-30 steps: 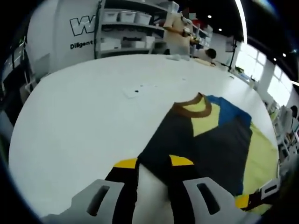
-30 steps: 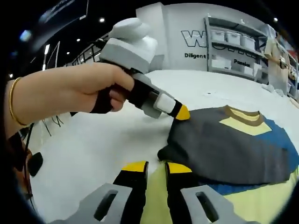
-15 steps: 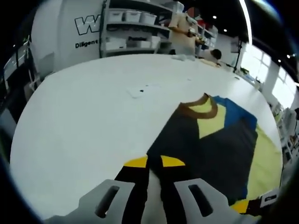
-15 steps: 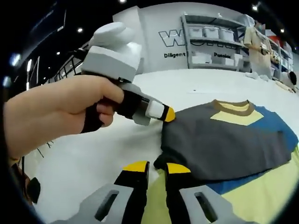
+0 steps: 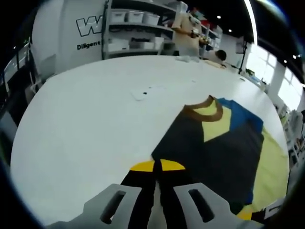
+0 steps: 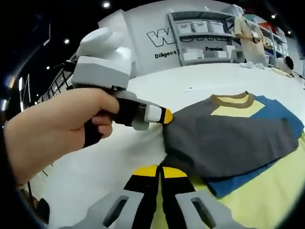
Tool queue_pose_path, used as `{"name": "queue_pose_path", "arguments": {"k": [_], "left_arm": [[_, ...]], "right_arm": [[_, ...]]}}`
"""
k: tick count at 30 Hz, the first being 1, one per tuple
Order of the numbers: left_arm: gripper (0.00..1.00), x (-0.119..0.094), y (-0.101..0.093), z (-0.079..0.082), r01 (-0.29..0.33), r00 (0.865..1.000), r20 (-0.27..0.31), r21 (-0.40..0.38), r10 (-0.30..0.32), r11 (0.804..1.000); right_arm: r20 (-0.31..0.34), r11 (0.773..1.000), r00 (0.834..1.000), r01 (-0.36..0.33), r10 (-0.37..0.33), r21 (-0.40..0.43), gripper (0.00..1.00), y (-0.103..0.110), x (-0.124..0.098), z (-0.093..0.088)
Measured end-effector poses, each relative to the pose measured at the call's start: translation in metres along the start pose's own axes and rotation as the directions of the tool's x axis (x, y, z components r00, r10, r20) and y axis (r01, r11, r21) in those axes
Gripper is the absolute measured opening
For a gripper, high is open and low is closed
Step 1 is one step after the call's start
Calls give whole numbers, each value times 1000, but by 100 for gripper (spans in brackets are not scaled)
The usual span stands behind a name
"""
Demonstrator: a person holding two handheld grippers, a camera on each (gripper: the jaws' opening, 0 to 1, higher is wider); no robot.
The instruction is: Fold the garment on the visible template until the final outline fits inside the template.
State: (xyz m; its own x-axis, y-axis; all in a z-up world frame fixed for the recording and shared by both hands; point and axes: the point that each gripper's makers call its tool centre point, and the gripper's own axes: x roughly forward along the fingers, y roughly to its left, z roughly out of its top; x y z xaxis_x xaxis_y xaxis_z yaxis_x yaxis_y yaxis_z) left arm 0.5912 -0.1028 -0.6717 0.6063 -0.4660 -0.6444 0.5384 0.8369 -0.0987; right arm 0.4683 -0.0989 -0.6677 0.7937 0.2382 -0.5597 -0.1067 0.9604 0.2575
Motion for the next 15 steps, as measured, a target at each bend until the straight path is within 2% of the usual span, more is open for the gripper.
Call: {"name": "queue_pose_path", "arguments": {"k": [5, 15], "left_arm": [[2, 0, 3, 1, -12, 1000, 2, -5, 12, 1000], [2, 3, 6, 4, -23, 1000, 6, -5, 23, 1000]], "right_arm": [[-9, 998, 1000, -16, 16, -66, 0, 2, -5, -7], [-14, 997, 999, -41, 40, -60, 0, 1, -5, -11]]}}
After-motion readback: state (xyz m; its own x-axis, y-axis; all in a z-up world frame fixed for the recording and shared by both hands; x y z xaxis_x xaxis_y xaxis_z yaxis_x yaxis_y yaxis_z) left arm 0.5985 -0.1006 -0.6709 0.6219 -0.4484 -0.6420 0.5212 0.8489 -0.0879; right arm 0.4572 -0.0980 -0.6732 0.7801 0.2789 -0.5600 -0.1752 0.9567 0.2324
